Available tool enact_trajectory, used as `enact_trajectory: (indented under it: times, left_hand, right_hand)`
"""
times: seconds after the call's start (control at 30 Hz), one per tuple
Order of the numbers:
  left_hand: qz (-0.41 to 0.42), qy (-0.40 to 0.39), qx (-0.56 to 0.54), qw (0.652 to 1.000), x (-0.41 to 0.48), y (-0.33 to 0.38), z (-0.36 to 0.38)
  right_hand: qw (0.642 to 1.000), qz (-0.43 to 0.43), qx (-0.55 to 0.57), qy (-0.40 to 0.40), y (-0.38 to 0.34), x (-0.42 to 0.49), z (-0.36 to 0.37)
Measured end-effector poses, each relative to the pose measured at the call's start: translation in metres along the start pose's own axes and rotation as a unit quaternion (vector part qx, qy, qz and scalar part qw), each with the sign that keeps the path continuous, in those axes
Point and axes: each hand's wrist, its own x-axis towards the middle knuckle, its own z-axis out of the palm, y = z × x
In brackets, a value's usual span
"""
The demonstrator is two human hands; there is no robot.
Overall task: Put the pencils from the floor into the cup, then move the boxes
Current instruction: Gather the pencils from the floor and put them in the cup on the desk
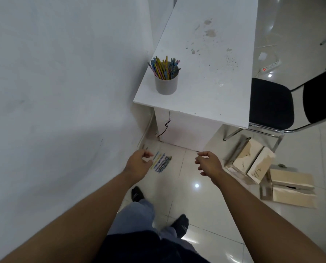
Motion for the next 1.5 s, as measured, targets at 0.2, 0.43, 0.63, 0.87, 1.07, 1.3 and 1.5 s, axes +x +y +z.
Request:
enact_trajectory:
  times: [0.2, 0.43, 0.63, 0.87, 1.07, 1.3, 1.5]
  left_hand:
    - [-0.035, 0.005, -0.001, 0.999, -0.011, -0.042, 0.001]
    - [-0.032, -0.017, 0.012, 0.999, 0.031, -0.085, 0.005]
    - [-0.071, -0.015, -0.014, 0.997, 0.078, -0.144, 0.019]
    - [-0.099, -0.008, -0.006, 0.995, 0.145, -0.250, 0.060]
    - [-0.060, -0.007, 0.047, 0.997, 0.206, -0.355, 0.125]
    - [0.052, -0.038, 0.166, 0.984, 0.282, -0.474, 0.201]
    - [0.105, -0.005, 0.206, 0.973, 0.362, -0.524, 0.251]
  right_hand:
    - [0.999, 0.028, 0.014, -0.005, 0.022, 0.004, 0.011]
    - [0.999, 0.044, 0.003, 0.010, 0.046, 0.033, 0.051]
    - [0.999, 0.034, -0.015, 0.006, 0.084, 0.080, 0.105]
    - [1.000, 0.021, -0.018, 0.011, 0.149, 0.170, 0.176]
    - [0.998, 0.013, -0.066, 0.014, 0.234, 0.266, 0.224]
    - [0.995, -0.002, -0.088, 0.039, 0.330, 0.382, 0.265]
    - [0.988, -0.043, -0.147, 0.031, 0.378, 0.476, 0.293]
